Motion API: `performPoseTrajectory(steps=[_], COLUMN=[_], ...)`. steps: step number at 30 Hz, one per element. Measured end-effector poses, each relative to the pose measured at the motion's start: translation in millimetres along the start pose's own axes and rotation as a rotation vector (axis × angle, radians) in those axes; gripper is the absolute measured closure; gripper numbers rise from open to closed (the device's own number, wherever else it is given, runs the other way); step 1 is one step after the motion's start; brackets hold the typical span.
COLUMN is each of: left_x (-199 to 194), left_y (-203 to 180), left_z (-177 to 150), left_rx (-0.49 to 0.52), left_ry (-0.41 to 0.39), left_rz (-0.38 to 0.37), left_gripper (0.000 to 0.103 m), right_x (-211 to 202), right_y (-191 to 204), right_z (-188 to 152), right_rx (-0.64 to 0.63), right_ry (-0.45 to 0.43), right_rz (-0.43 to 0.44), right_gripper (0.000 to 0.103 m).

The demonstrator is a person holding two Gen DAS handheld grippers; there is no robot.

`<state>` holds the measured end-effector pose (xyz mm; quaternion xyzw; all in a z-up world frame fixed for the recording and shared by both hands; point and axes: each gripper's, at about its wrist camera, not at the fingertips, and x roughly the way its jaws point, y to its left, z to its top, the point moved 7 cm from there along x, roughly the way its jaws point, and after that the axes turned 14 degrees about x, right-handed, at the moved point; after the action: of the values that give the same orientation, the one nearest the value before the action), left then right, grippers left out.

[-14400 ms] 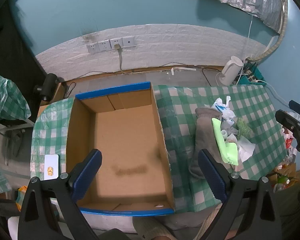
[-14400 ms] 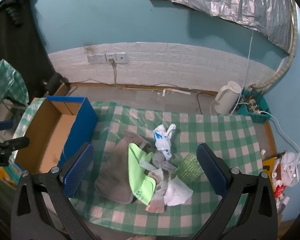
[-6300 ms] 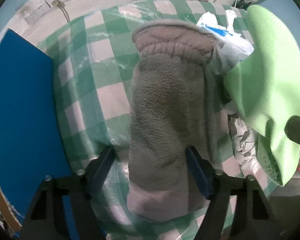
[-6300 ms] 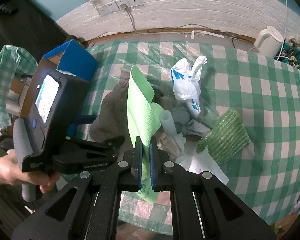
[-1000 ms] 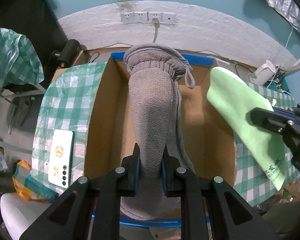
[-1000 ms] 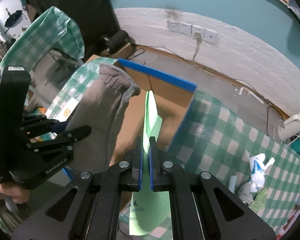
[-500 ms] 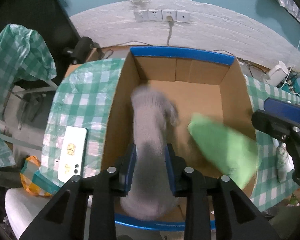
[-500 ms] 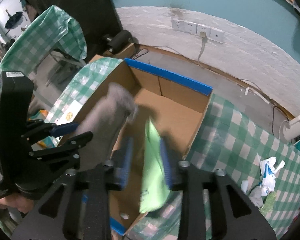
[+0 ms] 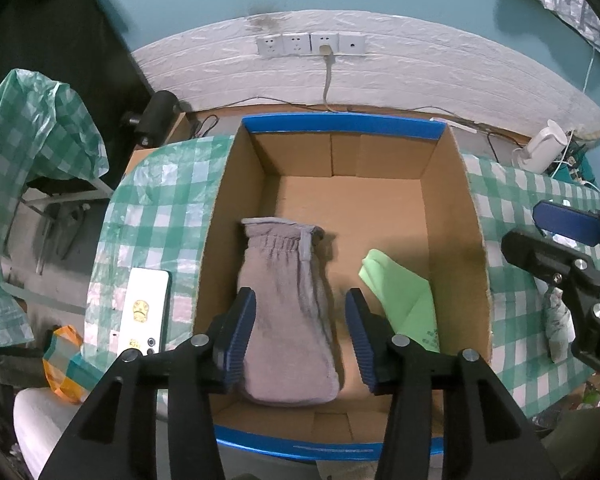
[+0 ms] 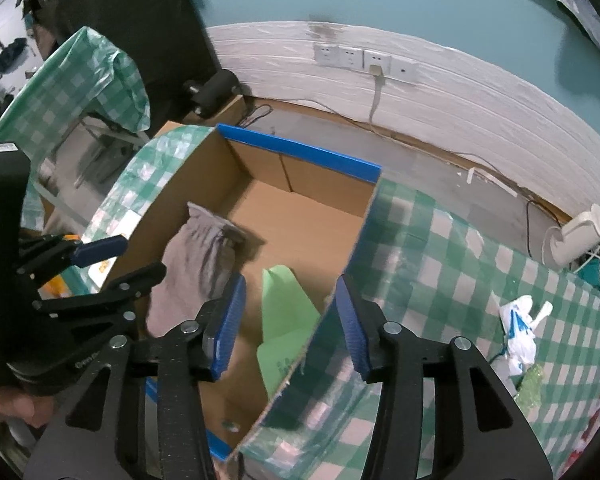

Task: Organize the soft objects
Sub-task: 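Lower the grey sock and green cloth into the box and open both tools, then move both tools back over the remaining pile on the tablecloth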

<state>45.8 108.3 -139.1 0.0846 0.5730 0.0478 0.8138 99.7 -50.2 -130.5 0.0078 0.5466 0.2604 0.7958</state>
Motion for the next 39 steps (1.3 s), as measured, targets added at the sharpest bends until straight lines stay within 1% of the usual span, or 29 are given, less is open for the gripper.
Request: performPoseTrajectory(steps=[5,12,15,23,26,30,36,39], left_x=[-2.7,-9.5,-12.6,-19.8,-19.7,-17.9,-17.7,-16.9], left_y=[-8.0,-26.1,-35.1,-52.8,-57.8,-64.7,-85.7,-97.7], left_z=[3.5,10.8,14.4,21.6,23.0,24.7,29.7,33.6], left_rx=[0.022,0.068,0.095,0.12,0.123,0.125,0.156,0.171], left_ry=[-0.007,-0.03,-0.038,-0.062,-0.059,-0.05,-0.037,-0.029], left_rz=[0.01,0.003,0.002,-0.003,-0.003,-0.002,0.001,-0.01], left_gripper=[0.053,0.052,0.044,0.043,0.042,0.037,0.037,0.036], right_x=[-3.0,-9.5,-13.3,-25.5,-30.1,-35.8,-49.7,-55.8], right_y=[-14.4,-37.9,-47.2,-73.2,-85.8,-102.4,-131.2,-144.4], right_z=[-4.5,-6.5,-7.8,-13.7,-16.3,-19.7,-22.3,-23.8], right_rx=[0.018,0.05,0.064,0.095,0.113,0.131,0.174,0.183], right_ry=[-0.004,-0.016,-0.02,-0.036,-0.037,-0.039,-0.054,-0.063], right_rz=[-0.026,-0.053,-0.058,-0.087,-0.095,-0.11,-0.142,-0.163], right_gripper=[0.051,0.051,0.051,0.05,0.05,0.05,0.05,0.05])
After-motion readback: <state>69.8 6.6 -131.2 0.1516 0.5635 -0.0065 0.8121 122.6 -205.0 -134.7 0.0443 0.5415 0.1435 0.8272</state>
